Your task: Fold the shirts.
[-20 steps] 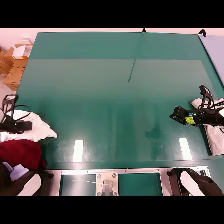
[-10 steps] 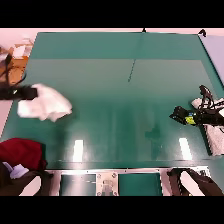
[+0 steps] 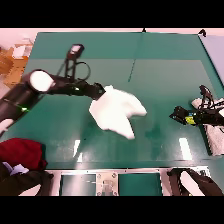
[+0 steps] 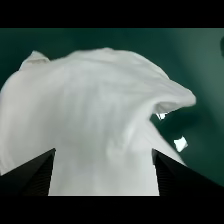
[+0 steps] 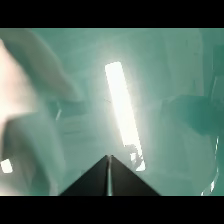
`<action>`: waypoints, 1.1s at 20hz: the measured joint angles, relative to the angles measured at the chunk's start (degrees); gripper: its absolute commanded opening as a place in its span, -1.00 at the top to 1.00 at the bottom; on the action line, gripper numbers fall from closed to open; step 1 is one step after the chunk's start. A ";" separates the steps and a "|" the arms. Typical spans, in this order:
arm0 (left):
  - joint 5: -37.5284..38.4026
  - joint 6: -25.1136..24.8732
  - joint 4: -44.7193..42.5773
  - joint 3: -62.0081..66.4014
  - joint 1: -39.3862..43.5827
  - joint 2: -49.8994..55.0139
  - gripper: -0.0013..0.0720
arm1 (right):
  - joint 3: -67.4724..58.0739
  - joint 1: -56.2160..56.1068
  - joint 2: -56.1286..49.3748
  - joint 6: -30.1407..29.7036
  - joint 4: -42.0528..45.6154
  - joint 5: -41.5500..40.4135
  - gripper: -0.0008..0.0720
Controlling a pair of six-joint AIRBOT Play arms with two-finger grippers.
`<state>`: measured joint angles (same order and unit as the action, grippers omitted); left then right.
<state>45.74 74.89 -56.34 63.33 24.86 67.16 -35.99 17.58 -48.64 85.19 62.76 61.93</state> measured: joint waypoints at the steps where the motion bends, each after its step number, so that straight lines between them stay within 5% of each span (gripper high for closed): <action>1: -0.20 0.02 0.52 0.17 0.48 0.90 -0.92 | 0.00 0.00 0.00 0.00 0.00 0.04 0.15; 7: 12.50 1.57 1.53 3.19 -7.23 2.93 -0.92 | 0.00 0.04 -3.52 -0.96 -1.55 0.37 -0.05; 13: 22.84 3.72 7.52 -8.79 -9.16 3.23 -0.92 | -2.29 -0.72 -17.09 -11.04 -14.86 -3.50 -0.05; 15: 19.82 3.91 10.91 -15.28 -5.44 3.28 -0.86 | -4.55 -1.53 -22.88 -13.60 -18.10 -4.09 -0.04; 16: 16.63 4.09 12.55 -17.97 -3.39 3.28 -0.64 | -5.81 -2.14 -25.68 -14.49 -19.19 -4.20 -0.04; 20: 1.09 4.37 18.14 -24.57 2.75 4.44 -0.65 | -10.47 -5.42 -33.86 -16.85 -21.73 -4.48 -0.03; 22: -3.69 4.02 21.11 -25.77 4.11 6.29 -0.59 | -12.39 -7.45 -36.50 -17.38 -22.51 -4.42 0.19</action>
<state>42.04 78.91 -35.22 37.56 28.97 73.45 -48.38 10.13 -85.14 67.81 40.25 57.52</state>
